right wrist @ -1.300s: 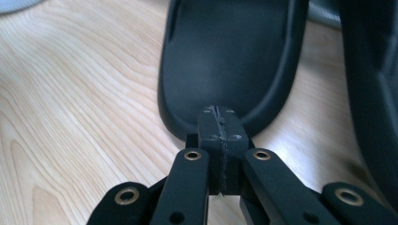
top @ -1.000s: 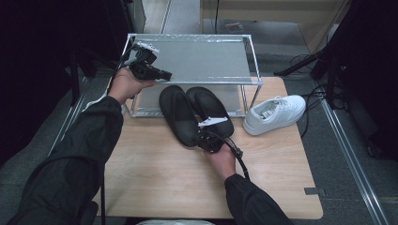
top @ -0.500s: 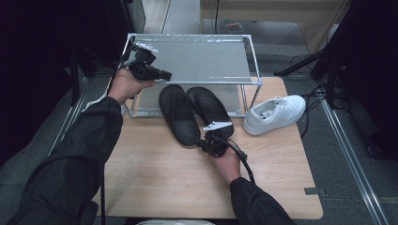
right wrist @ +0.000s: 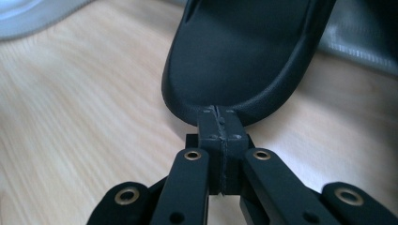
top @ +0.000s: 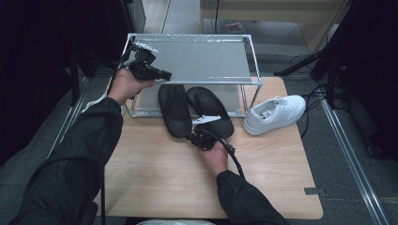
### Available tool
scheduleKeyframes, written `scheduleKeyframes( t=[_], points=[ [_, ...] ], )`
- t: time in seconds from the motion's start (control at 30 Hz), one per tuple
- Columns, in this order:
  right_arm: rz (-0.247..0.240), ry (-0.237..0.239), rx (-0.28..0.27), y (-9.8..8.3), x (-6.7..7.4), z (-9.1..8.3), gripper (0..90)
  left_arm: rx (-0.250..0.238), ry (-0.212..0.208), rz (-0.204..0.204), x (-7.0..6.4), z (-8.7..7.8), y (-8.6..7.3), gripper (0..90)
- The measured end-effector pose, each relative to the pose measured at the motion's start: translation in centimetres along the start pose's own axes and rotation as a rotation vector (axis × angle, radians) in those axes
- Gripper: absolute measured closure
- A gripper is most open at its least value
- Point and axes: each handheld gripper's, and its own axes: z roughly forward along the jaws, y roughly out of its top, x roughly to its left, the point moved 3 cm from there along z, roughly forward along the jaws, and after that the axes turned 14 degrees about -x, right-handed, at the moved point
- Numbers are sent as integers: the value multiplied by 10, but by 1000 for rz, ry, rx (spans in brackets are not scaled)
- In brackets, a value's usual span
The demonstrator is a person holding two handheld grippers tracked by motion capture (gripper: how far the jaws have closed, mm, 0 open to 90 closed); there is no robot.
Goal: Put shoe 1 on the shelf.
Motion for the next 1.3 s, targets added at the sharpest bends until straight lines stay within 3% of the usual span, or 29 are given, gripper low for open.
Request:
scheduleKeyframes(
  t=[0.13,0.33,0.6,0.7,0.87,0.9,1.0,1.1,1.2,1.3],
  points=[
    [8,-2,-21,12,1,10,900,-2,-8,-10,1,0,0,900],
    [-29,-15,-25,25,2,25,900,-6,-5,-7,1,0,0,900],
    [33,-18,-40,35,-1,48,900,-6,-18,-17,2,-1,-1,900],
    [33,-9,-39,39,1,57,900,-9,-17,-8,2,-1,-1,900],
    [-13,-29,-37,45,1,69,900,-13,-21,-12,3,-1,-2,900],
    [21,-13,-27,45,-1,72,900,-19,-23,-17,3,0,-2,900],
    [17,-7,-1,41,1,72,900,-32,-33,-35,5,-1,-3,900],
    [5,0,-18,39,2,66,900,-28,-30,-27,4,-1,-3,900],
    [3,11,-16,37,4,53,900,-31,-28,-37,4,-1,-3,900],
    [-19,19,-21,36,5,38,900,-28,-20,-19,3,-1,-3,900]
  ],
)
